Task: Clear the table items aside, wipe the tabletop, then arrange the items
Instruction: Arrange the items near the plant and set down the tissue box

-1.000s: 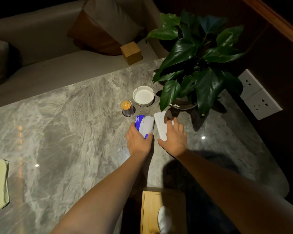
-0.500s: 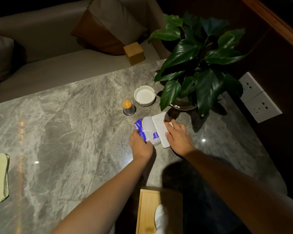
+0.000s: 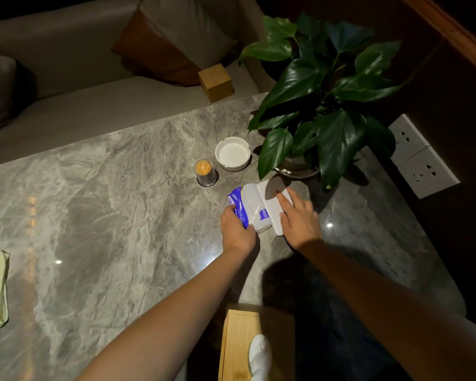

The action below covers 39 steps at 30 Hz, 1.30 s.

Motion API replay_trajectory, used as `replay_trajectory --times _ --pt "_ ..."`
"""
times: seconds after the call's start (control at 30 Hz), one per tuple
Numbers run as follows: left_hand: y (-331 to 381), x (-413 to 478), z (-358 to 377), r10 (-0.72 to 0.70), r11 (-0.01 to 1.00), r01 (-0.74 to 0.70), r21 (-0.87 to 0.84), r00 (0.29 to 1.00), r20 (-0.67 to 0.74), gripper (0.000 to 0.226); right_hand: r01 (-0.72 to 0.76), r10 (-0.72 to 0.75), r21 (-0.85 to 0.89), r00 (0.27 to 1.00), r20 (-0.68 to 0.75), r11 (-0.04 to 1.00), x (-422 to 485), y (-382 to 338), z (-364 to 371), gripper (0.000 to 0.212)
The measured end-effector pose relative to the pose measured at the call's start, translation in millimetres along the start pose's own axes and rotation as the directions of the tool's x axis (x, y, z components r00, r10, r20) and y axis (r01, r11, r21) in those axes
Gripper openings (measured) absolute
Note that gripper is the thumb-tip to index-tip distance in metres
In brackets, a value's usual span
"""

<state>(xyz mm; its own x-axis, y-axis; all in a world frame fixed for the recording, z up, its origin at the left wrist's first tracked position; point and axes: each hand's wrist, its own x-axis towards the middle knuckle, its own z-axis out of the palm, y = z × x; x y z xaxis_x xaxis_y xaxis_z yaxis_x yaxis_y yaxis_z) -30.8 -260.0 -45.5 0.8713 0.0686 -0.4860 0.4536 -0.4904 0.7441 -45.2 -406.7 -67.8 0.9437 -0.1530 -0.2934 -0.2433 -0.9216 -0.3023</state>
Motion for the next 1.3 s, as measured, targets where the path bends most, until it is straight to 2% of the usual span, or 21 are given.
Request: replay_trajectory --times 0.27,0.5,0.67,0.7,0.77,0.8,0.87,0.97,1.1,1.2,1.3 --pt "3 -1 11 0.014 1.0 -0.014 -0.01 1.0 0.011 0.065 -0.03 0.031 -0.018 0.997 0.068 0.999 6 7 -8 0.052" --pt "3 -2 12 0.02 1.0 -0.02 -0.007 1.0 0.006 0.066 -0.064 0.065 -0.022 0.997 0.042 0.998 5 3 -5 0.055" --pt "0 3 4 0.037 0.998 -0.035 -0.055 0.999 0.036 0.057 -0.086 0.085 0.077 0.996 0.016 0.993 4 -2 -10 0.051" --pt "-3 5 -1 0.055 0.995 -0.053 -0.081 0.998 0.018 0.052 -0.07 0.08 0.15 0.995 -0.063 0.986 3 -6 -13 0.047" --pt "-8 11 -17 0.107 0.982 -0.12 -0.148 0.99 -0.092 0.042 0.064 0.003 0.259 0.968 -0.25 0.964 5 -17 -19 0.039" --pt "-10 17 -29 0.127 0.973 -0.156 -0.168 0.978 -0.167 0.039 0.133 -0.053 0.273 0.958 -0.282 0.953 10 -25 -23 0.035" --pt "-12 38 -53 0.146 0.972 -0.19 -0.139 0.95 -0.277 0.041 0.196 -0.129 0.332 0.968 -0.213 0.923 27 -44 -29 0.035" --pt "-8 71 -80 0.124 0.99 -0.137 -0.033 0.955 -0.271 0.057 0.197 -0.153 0.418 0.979 -0.137 0.887 67 -70 -31 0.044" --pt "-1 91 -85 0.166 0.986 -0.164 0.026 0.96 -0.226 0.07 0.068 -0.059 0.347 0.998 -0.039 0.935 121 -91 -26 0.074" --pt "-6 104 -82 0.187 0.982 -0.182 0.042 0.957 -0.221 0.073 0.147 -0.151 0.211 0.989 0.001 0.966 136 -103 -23 0.084" --pt "-8 116 -78 0.235 0.972 -0.227 0.062 0.948 -0.214 0.071 0.154 -0.162 0.223 0.987 0.016 0.962 149 -107 -12 0.115"
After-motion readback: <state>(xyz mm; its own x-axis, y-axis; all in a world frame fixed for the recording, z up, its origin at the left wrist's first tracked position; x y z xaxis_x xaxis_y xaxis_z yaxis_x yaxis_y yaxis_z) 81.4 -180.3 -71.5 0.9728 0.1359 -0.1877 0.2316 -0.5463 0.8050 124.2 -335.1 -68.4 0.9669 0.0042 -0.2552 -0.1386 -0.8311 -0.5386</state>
